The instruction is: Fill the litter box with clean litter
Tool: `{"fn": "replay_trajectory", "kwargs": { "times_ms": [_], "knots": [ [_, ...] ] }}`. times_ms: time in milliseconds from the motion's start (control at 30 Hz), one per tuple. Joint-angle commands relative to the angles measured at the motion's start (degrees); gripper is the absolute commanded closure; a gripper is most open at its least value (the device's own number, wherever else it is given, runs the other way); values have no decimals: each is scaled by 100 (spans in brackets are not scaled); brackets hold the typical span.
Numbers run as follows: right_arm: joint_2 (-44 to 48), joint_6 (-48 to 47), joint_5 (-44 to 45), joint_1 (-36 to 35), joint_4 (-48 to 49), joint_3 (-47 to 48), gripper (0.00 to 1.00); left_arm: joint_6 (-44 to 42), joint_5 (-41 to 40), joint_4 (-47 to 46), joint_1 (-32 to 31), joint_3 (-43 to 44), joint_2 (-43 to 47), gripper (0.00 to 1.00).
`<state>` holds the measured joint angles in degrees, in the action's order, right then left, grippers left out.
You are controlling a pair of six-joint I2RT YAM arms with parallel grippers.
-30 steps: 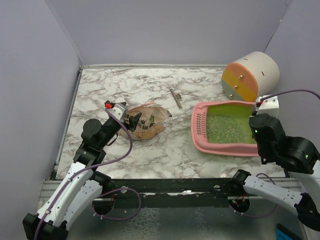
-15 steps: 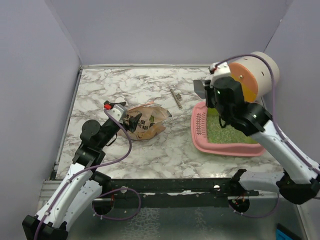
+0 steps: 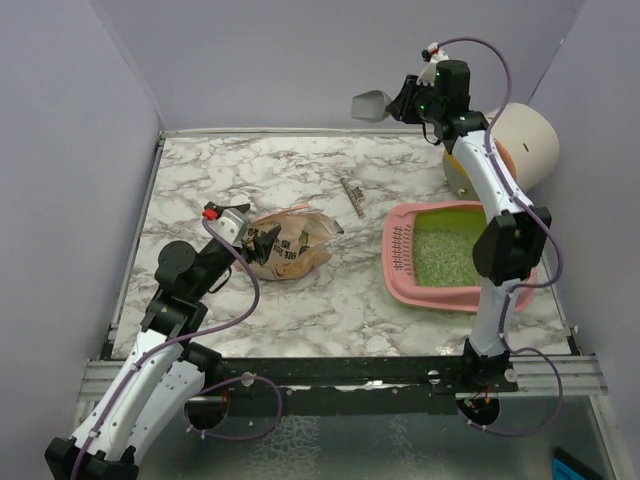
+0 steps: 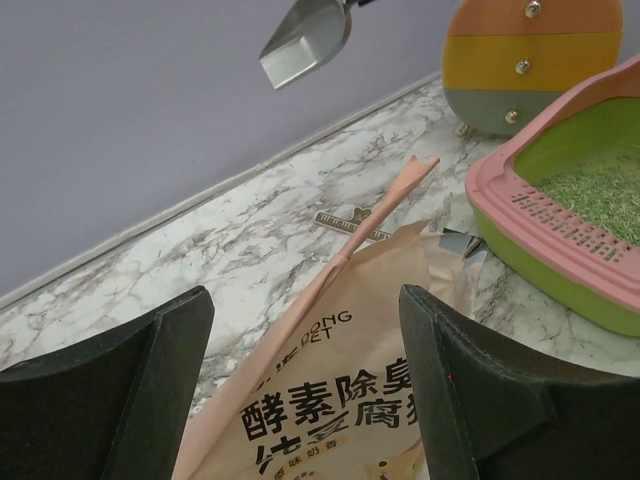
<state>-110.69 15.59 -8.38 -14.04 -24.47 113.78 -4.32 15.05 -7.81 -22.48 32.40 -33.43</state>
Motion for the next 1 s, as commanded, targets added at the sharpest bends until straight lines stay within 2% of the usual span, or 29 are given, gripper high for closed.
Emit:
{"fn": "replay_trajectory", "kwargs": {
  "times_ms": [0, 133, 267, 467, 833, 967],
  "knots": [
    [-1292, 540, -2641, 226, 417, 1136, 99, 85, -271, 217, 71, 376, 148, 24],
    [-2120, 937, -3891, 106, 637, 1791, 99, 63, -585, 63, 110, 220, 391, 28],
    [-2911, 850, -4148, -297, 251, 2608, 99, 31, -809, -72, 155, 57, 594, 28],
    [-3656, 953, -4233, -701, 283, 2817, 99, -20, -340, 115, 194, 204, 369, 21],
    [-4393, 1181, -3994, -814, 209, 2864, 99, -76, -480, 131, 213, 174, 286, 21],
    [-4453, 1156, -3977, -817, 216, 2753, 98, -115, -301, 165, 213, 201, 198, 20]
  ]
}}
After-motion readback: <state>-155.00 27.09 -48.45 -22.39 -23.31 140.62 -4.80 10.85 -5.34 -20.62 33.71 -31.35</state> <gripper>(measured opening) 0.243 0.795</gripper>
